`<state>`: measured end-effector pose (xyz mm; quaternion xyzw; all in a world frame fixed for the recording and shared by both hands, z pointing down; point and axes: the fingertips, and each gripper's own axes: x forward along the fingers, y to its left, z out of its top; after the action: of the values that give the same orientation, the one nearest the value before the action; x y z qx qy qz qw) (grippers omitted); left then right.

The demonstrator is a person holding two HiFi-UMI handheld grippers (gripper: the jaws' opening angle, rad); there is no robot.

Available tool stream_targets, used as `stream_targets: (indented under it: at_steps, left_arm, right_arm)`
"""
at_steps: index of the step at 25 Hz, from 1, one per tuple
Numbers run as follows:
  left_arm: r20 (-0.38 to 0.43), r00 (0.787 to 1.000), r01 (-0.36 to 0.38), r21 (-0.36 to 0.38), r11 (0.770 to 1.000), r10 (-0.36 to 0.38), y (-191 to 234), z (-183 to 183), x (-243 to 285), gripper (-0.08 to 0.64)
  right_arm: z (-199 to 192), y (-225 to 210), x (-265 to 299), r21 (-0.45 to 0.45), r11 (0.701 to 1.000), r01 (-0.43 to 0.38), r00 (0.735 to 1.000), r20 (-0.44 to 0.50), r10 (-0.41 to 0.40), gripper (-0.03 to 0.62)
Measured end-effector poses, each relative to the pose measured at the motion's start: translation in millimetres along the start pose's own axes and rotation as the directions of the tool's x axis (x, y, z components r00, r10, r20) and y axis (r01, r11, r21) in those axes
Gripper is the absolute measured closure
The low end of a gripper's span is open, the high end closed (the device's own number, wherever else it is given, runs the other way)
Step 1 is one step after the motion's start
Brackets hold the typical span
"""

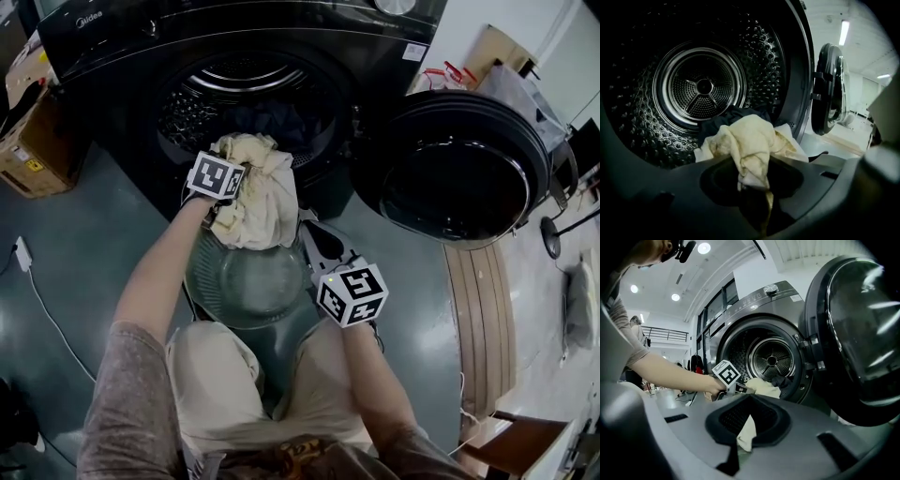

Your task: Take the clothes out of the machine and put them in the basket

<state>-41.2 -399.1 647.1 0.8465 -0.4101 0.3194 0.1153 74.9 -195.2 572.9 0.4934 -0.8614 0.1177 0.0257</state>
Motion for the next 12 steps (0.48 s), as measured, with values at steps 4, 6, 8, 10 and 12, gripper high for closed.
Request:
stream_targets:
  at_steps: [4, 6, 8, 10, 12]
  left_arm:
    - [-0.007, 0.996, 0.084, 0.019, 0.996, -0.084, -27.0, -4.8, -22.6, 0.483]
    - [-0.017, 0.990, 0.140, 0.039, 0.989, -0.140, -46.8, -12.0, -37.0, 0.488]
    - [-0.026, 0.981, 0.195, 0.055, 0.979, -0.194, -68.2, -21.2, -54.3, 0.489]
    - [-0.029, 0.969, 0.247, 0.071, 0.966, -0.246, -89.8, -29.2, -74.8, 0.489]
    - [-0.032, 0.957, 0.290, 0.086, 0.953, -0.288, -108.8, -36.9, -96.4, 0.491]
  right_arm:
    - [-2.0, -4.6, -0.2, 0.001, 1.000, 0.002, 1.000, -0.006, -0.002, 0.597]
    - [-3.6, -6.2, -0.2, 0.003, 1.000, 0.003, 1.000, -0.009, -0.003, 0.597]
    - [-5.2, -7.3, 0.0, 0.003, 1.000, 0.001, 1.000, -0.011, -0.001, 0.597]
    - [-6.6, -10.5, -0.2, 0.006, 1.000, 0.005, 1.000, -0.011, -0.005, 0.597]
    - [-7.4, -13.9, -0.4, 0.017, 1.000, 0.008, 1.000, -0.009, -0.008, 0.597]
